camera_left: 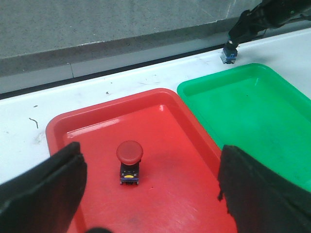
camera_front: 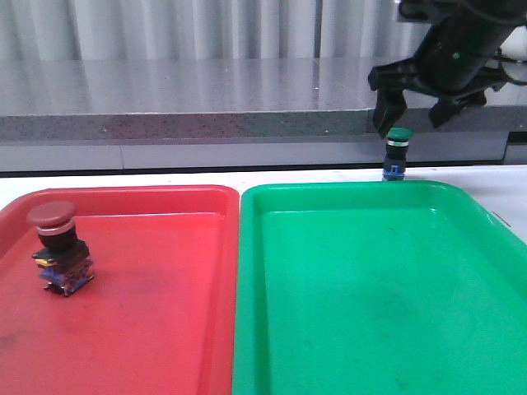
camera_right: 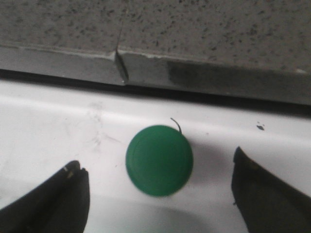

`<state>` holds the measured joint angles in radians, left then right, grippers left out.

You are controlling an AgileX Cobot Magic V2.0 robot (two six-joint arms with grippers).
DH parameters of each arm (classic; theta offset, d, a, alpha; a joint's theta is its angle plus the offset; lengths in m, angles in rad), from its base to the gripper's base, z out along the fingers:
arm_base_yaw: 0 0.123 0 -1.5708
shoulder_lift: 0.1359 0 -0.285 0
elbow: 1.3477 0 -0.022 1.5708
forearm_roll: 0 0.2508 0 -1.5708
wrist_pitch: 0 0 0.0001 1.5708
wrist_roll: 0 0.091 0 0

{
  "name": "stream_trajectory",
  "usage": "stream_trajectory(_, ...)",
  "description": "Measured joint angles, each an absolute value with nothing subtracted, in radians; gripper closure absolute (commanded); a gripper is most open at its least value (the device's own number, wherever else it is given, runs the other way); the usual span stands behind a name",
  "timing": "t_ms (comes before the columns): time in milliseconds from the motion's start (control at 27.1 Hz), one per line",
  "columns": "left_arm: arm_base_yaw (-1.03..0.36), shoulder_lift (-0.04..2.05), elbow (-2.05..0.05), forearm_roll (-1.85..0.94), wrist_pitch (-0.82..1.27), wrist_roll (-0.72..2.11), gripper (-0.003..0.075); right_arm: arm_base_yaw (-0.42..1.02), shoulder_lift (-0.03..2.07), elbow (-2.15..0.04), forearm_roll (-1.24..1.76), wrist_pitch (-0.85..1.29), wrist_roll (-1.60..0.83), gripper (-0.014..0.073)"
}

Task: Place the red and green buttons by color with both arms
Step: 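Lower the right gripper onto the green-capped button and close it, then lift the green-capped button with the right gripper, then carry the button over the green tray and lower it down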

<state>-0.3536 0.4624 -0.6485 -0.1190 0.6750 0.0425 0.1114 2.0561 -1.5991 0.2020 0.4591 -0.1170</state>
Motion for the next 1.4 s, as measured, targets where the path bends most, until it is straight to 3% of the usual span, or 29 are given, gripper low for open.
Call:
stream_trajectory(148, -0.354, 0.462, -0.648, -0.119, 0.675, 0.042, 0.0176, 0.111, 2.148, -1.666, 0.202, 0.459, -0.117, 0.0309)
stream_trajectory(185, -0.354, 0.462, -0.648, -0.119, 0.675, 0.042, 0.0176, 0.111, 2.153, -1.669, 0.202, 0.458, -0.117, 0.0338)
stream_trajectory(480, -0.354, 0.462, -0.648, -0.119, 0.675, 0.043, 0.0176, 0.111, 2.123, -1.675, 0.202, 0.463, -0.118, 0.0342)
stream_trajectory(776, -0.354, 0.462, -0.648, -0.119, 0.675, 0.043, 0.0176, 0.134, 1.911, -1.642, 0.202, 0.559, -0.150, 0.0342)
stream_trajectory(1183, -0.354, 0.462, -0.648, -0.119, 0.675, 0.043, 0.0176, 0.276, 1.425, -1.156, 0.202, 0.511, -0.250, 0.0342)
stream_trajectory(1405, -0.354, 0.462, -0.648, -0.119, 0.675, 0.043, 0.0176, 0.344, 1.276, -0.897, 0.202, 0.472, -0.256, 0.0342)
